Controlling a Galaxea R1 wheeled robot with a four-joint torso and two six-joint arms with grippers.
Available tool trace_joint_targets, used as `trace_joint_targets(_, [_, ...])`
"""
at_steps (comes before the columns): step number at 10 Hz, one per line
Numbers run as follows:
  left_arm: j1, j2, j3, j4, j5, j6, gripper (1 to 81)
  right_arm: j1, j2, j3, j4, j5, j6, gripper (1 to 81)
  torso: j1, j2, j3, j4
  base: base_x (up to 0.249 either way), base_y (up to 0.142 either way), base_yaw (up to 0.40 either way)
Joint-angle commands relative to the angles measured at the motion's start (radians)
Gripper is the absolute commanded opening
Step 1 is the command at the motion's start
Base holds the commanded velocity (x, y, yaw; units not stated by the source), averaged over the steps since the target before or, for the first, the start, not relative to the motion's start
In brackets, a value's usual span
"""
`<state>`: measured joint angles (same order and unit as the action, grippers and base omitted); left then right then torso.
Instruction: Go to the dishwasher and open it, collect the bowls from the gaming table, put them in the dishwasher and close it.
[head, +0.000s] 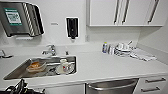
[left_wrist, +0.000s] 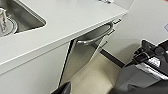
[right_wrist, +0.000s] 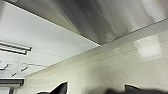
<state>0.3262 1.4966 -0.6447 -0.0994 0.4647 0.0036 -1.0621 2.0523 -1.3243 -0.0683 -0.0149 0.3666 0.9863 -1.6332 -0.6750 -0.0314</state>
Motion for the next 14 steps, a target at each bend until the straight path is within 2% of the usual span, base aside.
trace_joint_targets(1, [-0.081,0.015,0.013,-0.013,0.009,0.004,81.1,0.161,-0.171,0.136,0.051,-0.080,0.064,81.1,0.000,0.000,0.000,0.000,0.000,0.000,0.000])
trace_joint_targets(4, [-0.081,0.030,0.011,-0.013,0.008,0.004,81.1,0.230,-0.308,0.237,0.053,-0.091,0.107,81.1,0.000,0.000,0.000,0.000,0.000,0.000,0.000])
trace_joint_targets(6, [-0.081,0.033,0.011,-0.010,0.008,0.004,81.1,0.334,-0.346,0.298,0.050,-0.201,0.156,81.1,0.000,0.000,0.000,0.000,0.000,0.000,0.000])
trace_joint_targets(7, [-0.081,0.033,0.010,-0.010,0.008,0.004,81.1,0.397,-0.352,0.324,0.048,-0.253,0.200,81.1,0.000,0.000,0.000,0.000,0.000,0.000,0.000])
trace_joint_targets(10, [-0.081,0.033,0.010,-0.011,0.009,0.006,81.1,0.564,-0.308,0.326,0.041,-0.398,0.316,81.1,0.000,0.000,0.000,0.000,0.000,0.000,0.000])
trace_joint_targets(14, [-0.081,0.033,0.011,-0.008,0.002,0.006,81.1,0.645,-0.175,0.240,0.036,-0.485,0.409,81.1,0.000,0.000,0.000,0.000,0.000,0.000,0.000])
